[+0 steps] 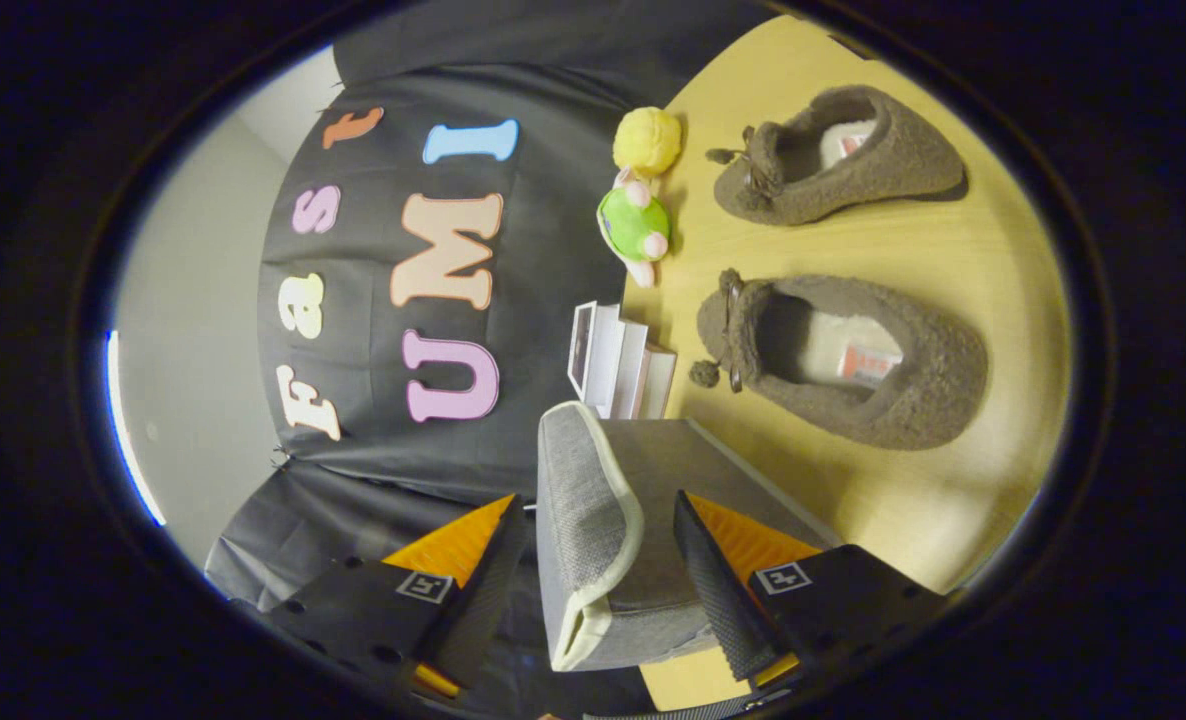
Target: Open the storage box then place both shoes into the box .Put the left shoe in first, then the right shoe, with the right side of both shoes facing outward in a uniform manner.
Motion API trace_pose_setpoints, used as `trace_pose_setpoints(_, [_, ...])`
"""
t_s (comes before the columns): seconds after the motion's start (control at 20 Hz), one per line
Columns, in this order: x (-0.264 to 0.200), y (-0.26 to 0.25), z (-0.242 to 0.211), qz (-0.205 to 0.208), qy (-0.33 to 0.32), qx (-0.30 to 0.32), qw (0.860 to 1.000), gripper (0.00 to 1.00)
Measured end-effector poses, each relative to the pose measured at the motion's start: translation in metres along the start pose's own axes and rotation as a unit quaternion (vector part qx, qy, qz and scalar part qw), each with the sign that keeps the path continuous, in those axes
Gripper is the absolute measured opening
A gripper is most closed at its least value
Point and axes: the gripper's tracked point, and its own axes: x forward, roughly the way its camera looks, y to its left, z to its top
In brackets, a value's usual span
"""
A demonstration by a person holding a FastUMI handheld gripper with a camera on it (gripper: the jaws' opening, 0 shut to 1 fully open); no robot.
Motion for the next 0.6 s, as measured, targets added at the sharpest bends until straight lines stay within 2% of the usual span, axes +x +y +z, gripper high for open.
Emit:
trace_pose_setpoints(0.35, [0.006,0.021,-0.001,0.022,-0.003,-0.005,1.000,0.49])
trace_pose_setpoints(0.5, [0.010,0.047,0.001,0.058,-0.011,-0.008,0.998,0.34])
trace_pose_setpoints(0.6, [0.010,0.056,-0.002,0.061,-0.009,-0.027,0.998,0.21])
